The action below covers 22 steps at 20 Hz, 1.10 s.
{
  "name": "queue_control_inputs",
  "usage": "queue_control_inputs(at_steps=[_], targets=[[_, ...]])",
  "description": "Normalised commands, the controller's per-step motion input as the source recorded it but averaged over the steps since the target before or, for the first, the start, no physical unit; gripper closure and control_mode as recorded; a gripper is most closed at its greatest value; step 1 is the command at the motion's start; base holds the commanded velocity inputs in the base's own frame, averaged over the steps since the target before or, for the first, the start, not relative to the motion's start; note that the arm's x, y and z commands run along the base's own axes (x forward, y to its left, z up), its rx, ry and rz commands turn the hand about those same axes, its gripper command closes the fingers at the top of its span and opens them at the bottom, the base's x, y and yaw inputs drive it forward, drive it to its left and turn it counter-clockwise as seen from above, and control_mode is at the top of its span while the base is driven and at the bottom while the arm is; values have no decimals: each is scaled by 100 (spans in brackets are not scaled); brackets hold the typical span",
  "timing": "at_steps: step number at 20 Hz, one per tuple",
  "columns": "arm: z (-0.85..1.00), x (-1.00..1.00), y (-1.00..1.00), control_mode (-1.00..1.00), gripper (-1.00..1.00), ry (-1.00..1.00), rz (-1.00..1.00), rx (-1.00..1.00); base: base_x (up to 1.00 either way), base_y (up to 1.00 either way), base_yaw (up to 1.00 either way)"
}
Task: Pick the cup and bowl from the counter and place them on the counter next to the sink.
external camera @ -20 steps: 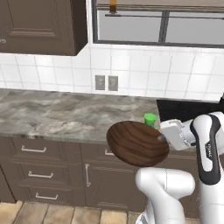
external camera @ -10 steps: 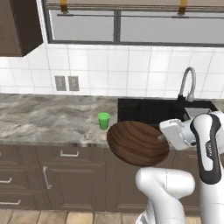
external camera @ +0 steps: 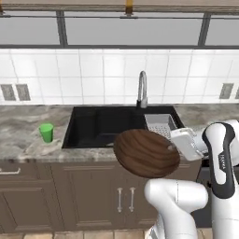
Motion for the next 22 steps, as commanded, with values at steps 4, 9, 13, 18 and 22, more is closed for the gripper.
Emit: queue_control_inputs(at_steps=[4, 9, 13, 18, 22], targets=[[0, 0, 0, 100, 100, 0, 0, 0, 5, -97, -22], [0, 0, 0, 100, 100, 0, 0, 0, 30, -62, -26], [0, 0, 0, 100, 100, 0, 0, 0, 74, -15, -23], [0, 0, 0, 100, 100, 0, 0, 0, 98, -2, -24], [0, 0, 0, 100, 100, 0, 0, 0, 58, -11, -21]])
